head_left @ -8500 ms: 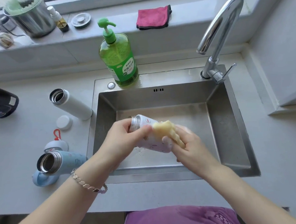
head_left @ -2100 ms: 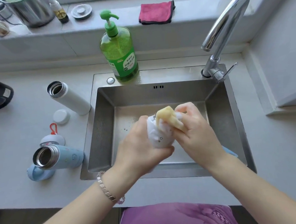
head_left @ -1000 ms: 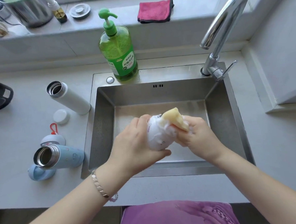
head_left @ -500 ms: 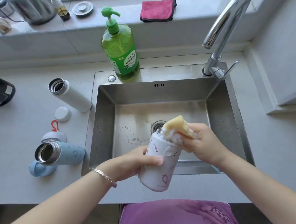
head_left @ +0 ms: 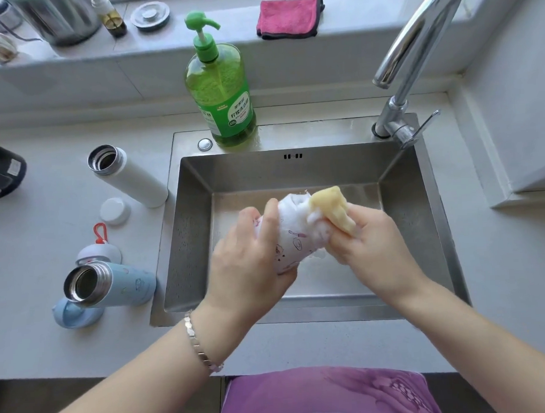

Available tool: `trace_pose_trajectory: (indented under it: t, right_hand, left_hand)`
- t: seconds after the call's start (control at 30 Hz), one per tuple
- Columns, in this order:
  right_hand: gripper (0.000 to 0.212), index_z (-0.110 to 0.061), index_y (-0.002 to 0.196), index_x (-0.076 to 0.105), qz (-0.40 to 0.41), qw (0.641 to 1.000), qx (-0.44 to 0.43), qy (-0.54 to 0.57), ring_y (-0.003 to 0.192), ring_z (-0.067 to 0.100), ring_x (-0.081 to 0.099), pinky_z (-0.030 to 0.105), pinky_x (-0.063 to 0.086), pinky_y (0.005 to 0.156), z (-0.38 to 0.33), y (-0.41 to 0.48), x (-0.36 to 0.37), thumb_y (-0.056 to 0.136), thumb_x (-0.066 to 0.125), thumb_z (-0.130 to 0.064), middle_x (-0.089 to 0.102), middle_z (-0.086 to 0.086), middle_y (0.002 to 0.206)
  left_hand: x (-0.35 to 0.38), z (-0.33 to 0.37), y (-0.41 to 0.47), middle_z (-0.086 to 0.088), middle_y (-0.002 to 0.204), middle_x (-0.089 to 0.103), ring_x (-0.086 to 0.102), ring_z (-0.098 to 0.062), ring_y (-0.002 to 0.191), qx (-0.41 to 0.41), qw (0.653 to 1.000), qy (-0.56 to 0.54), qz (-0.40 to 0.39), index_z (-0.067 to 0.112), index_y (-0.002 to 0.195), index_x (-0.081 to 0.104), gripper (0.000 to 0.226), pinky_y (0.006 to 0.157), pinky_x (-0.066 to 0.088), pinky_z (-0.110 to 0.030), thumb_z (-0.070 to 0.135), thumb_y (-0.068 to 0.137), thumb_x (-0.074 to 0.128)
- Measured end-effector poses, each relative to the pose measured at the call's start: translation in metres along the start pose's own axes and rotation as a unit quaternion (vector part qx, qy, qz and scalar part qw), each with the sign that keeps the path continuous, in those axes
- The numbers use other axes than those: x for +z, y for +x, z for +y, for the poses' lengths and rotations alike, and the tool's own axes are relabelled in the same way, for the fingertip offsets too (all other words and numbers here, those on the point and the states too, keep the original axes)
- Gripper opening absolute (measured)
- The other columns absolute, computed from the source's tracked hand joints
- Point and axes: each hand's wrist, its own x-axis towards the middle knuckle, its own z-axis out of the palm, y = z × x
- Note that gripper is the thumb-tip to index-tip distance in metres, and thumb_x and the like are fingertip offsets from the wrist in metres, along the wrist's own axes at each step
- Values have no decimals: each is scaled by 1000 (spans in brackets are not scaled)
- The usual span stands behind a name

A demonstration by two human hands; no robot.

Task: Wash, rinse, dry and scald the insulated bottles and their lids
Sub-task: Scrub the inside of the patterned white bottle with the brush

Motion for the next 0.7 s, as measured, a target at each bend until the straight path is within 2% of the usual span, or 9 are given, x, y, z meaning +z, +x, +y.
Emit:
trace_pose_trajectory:
  t: [0.1, 0.17, 0.33, 0.4, 0.47, 0.5, 0.6, 0.63, 0.7]
  right_hand:
    - [15, -8, 68, 64, -8, 1000, 9, 16, 47, 3, 38, 16, 30, 49, 6, 0, -1, 77, 61, -20, 45, -11, 49]
    - [30, 7, 72, 59, -27, 999, 20, 33, 48, 4, 33, 17, 29, 47, 10, -2, -5, 74, 59, -23, 41, -3, 52]
    - [27, -18, 54, 54, -66, 986, 59, 144, 41, 1, 29, 12, 25, 41, 12, -9, -6, 78, 68, -15, 37, -8, 43]
    - [28, -15, 56, 55, -49, 982, 78, 162, 41, 2, 29, 13, 24, 40, 16, -10, -7, 80, 69, -12, 37, -10, 43]
    - [26, -9, 61, 52, -61, 985, 92, 132, 41, 2, 28, 14, 24, 40, 18, -10, -11, 84, 62, -1, 36, -11, 44]
    - [27, -9, 62, 53, -76, 986, 98, 108, 41, 3, 28, 14, 24, 40, 19, -9, -13, 85, 59, 3, 36, -10, 43]
    - [23, -10, 64, 59, -78, 993, 91, 11, 44, 7, 29, 20, 26, 44, 16, -4, -11, 86, 59, -2, 38, -8, 46]
    - [25, -15, 62, 59, -53, 995, 88, -8, 45, 6, 30, 20, 26, 45, 14, -2, -7, 86, 60, -6, 39, -8, 46]
    - [37, -23, 51, 52, 1, 997, 81, -20, 44, 5, 31, 17, 26, 44, 10, 1, 2, 87, 59, -13, 39, -10, 43]
  left_hand:
    - [-15, 4, 1, 6, 112, 54, 58, -16, 92, -40, 985, -105, -129, 32, 135, 30, 96, 67, 47, -26, 46, 56, 81]
    - [-22, 1, 2, 16, 100, 61, 63, -5, 87, -120, 921, -272, -250, 44, 129, 34, 91, 73, 53, -25, 45, 52, 83]
    - [-14, -22, 2, -3, 100, 71, 67, -20, 93, -233, 587, -595, -497, 13, 114, 57, 83, 77, 55, -31, 44, 44, 87]
    - [-9, -22, -4, -8, 99, 69, 67, -24, 91, -252, 505, -640, -522, 9, 113, 57, 83, 75, 55, -32, 47, 46, 88]
    - [-9, -17, -5, -7, 97, 69, 67, -20, 86, -255, 538, -627, -502, 10, 113, 57, 76, 74, 54, -30, 41, 49, 85]
    - [-11, -12, -4, -3, 93, 68, 67, -15, 81, -251, 603, -589, -475, 14, 111, 57, 69, 72, 54, -28, 38, 51, 80]
    - [-14, 7, 2, 6, 85, 64, 61, -8, 71, -212, 879, -310, -294, 28, 107, 51, 54, 61, 52, -26, 34, 58, 74]
    - [-14, 11, 5, 7, 89, 61, 59, -12, 77, -171, 943, -181, -221, 29, 113, 48, 58, 60, 49, -28, 35, 60, 73]
    - [-4, 9, 8, 2, 92, 59, 56, -24, 80, -55, 992, 31, -108, 19, 122, 47, 74, 55, 40, -27, 38, 56, 75]
